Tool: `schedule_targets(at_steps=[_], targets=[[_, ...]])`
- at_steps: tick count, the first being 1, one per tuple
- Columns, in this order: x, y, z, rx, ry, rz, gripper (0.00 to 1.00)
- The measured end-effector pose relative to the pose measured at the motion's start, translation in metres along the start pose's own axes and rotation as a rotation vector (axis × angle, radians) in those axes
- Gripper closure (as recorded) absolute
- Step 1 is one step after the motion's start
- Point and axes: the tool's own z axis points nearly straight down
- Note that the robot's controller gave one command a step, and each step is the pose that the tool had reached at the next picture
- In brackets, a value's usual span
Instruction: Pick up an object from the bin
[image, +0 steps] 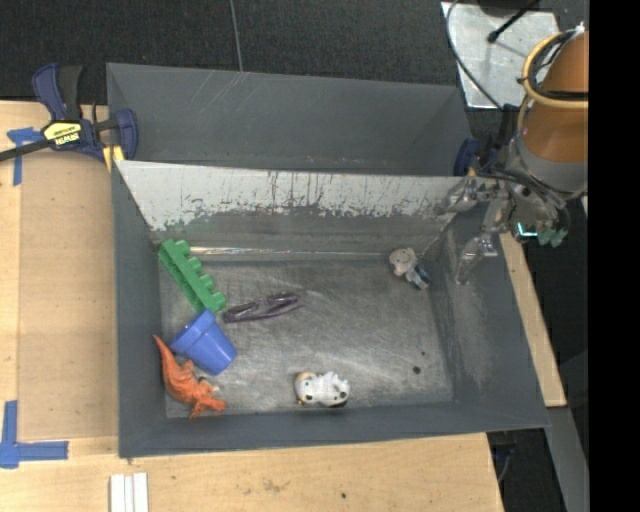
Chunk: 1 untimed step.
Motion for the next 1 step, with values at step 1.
schedule_targets(at_steps=[1], targets=[[-0.0015, 0.0005, -0.0044, 0.001, -0.008, -0.003, 0.00]])
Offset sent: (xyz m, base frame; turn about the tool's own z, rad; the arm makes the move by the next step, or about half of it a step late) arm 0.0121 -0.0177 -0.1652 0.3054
